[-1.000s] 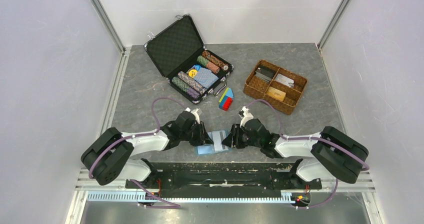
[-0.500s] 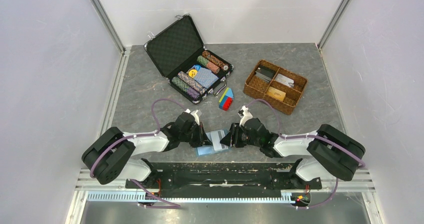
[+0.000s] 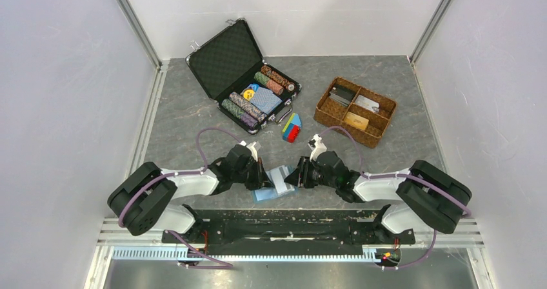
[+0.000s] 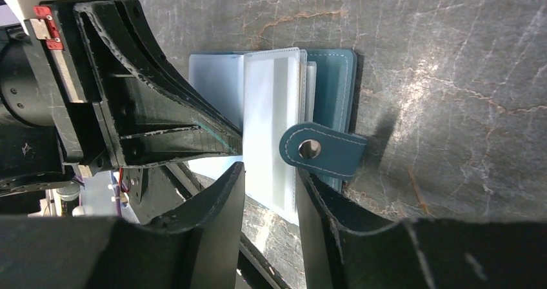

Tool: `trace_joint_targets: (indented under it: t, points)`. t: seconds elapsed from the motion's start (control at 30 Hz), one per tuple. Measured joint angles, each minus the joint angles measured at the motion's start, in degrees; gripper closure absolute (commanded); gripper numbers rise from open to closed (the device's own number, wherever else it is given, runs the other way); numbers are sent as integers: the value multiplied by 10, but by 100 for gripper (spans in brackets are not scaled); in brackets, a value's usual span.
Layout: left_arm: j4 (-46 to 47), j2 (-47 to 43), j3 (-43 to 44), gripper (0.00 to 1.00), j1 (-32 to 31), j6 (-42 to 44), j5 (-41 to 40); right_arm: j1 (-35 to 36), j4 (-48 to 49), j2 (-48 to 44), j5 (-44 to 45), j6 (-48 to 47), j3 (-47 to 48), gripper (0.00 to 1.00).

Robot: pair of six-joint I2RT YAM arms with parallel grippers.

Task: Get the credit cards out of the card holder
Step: Remove the credit card from the card holder.

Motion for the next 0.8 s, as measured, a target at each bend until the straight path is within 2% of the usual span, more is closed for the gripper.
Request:
trace_joint_targets:
  t: [0.07,0.23,0.33,0.8]
  points:
    - [0,0,0,92,0,0,0,0,-1,-5,0,-2,0,65]
    - [1,1,0,91,0,0,1,0,-7,-25,1,-16,0,75]
    - [2,3,1,90,0,0,2,0,-8,-36,-1,-23,0,75]
    - [-11,-7,2,86,0,-1,0,1,-34,-21,-37,-68,33,62]
